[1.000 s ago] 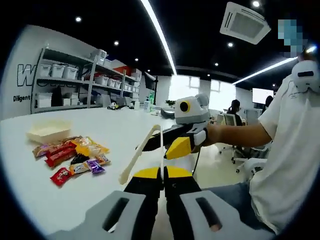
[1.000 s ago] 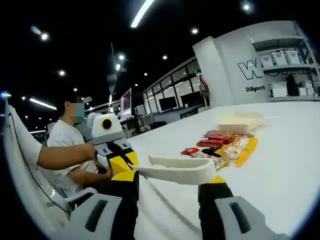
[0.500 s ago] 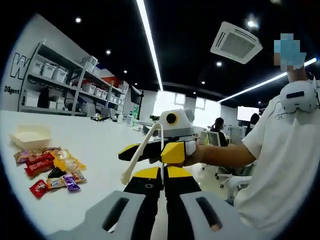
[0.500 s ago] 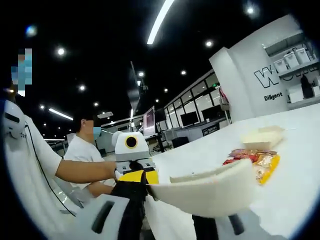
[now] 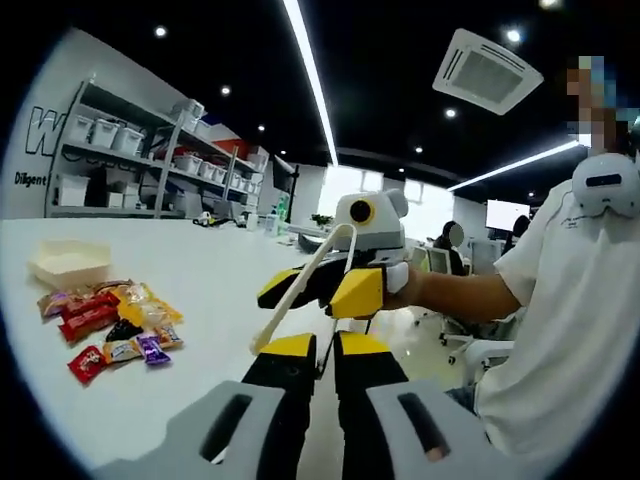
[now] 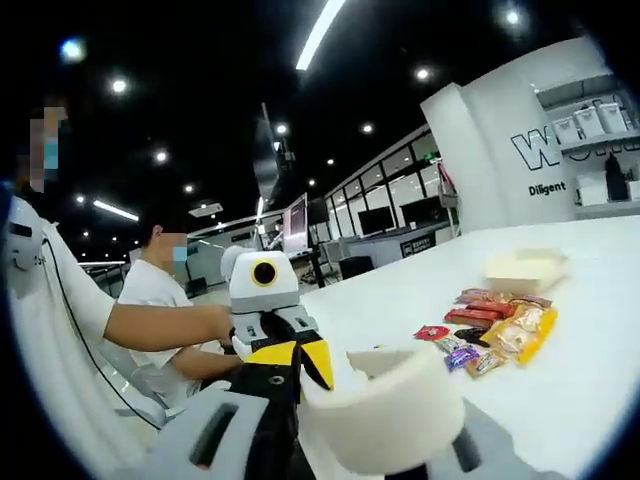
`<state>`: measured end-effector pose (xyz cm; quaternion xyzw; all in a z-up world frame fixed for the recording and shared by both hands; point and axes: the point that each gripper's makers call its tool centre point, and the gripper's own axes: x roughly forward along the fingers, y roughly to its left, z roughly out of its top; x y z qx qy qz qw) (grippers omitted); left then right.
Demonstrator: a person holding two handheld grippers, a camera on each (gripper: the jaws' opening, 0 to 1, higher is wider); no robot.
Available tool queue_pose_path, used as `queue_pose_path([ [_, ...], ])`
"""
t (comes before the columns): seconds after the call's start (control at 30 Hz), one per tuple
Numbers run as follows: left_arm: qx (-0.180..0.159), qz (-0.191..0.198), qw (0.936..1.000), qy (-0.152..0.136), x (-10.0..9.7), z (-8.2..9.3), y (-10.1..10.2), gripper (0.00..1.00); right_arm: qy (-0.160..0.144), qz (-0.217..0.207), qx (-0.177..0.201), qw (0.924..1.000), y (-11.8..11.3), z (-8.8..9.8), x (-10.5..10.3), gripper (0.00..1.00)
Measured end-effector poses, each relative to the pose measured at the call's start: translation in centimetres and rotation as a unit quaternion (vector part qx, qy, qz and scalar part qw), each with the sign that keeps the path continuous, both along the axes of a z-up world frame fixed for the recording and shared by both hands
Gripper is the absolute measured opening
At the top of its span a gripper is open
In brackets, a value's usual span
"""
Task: Place the target food into the container with the food tongs after gripping and lifting it, then release it inside without dropping or visibly crushing the food.
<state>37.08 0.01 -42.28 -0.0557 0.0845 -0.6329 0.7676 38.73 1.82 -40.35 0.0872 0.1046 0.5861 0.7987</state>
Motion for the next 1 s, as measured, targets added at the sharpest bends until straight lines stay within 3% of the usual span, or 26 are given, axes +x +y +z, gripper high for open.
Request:
queue_pose_path([
  [0.07, -0.016, -0.012, 0.9998, -0.002, -0.5, 0.5, 0.0, 0.03, 0.013, 0.004, 0.013, 0.9998, 0.0, 0.5, -0.2, 0.25],
  [0.13, -0.056, -0.033, 0.9978, 0.01, -1.5, 1.9, 0.0, 0.01, 0.017, 0.018, 0.042, 0.9988, 0.2, 1.8, -0.8, 0.26],
  [0.27, -0.09, -0.036, 0.9951, 0.019, -1.6, 3.3, 0.4, 0.01, -0.01, 0.02, 0.051, 0.9984, 0.6, 3.3, -1.2, 0.27],
  [0.3, -0.101, -0.039, 0.994, 0.019, -1.7, 3.7, 0.5, 0.01, -0.033, 0.022, 0.056, 0.9976, 0.7, 3.9, -1.4, 0.28],
  [0.37, -0.104, -0.041, 0.9936, 0.018, -1.8, 3.9, 0.4, 0.01, -0.046, 0.019, 0.057, 0.9971, 0.7, 4.1, -1.4, 0.28],
  [0.53, -0.119, -0.051, 0.9913, 0.024, -1.9, 4.4, 0.0, 0.01, -0.043, 0.029, 0.067, 0.9964, 0.8, 4.0, -1.6, 0.3],
  [0.73, -0.138, -0.069, 0.9875, 0.033, -2.4, 5.1, -0.4, 0.01, -0.007, 0.058, 0.105, 0.9927, 0.8, 4.7, -2.1, 0.26],
  [0.8, -0.143, -0.071, 0.9866, 0.036, -2.5, 5.3, -0.5, 0.01, 0.01, 0.066, 0.105, 0.9922, 0.8, 4.8, -2.3, 0.24],
  [0.9, -0.144, -0.067, 0.9869, 0.029, -2.4, 5.4, -0.6, 0.01, 0.008, 0.067, 0.107, 0.9919, 0.8, 5.0, -2.4, 0.21],
  [1.0, -0.147, -0.062, 0.9869, 0.024, -2.2, 5.5, -0.7, 0.02, 0.034, 0.068, 0.113, 0.9907, 0.7, 5.0, -2.4, 0.18],
])
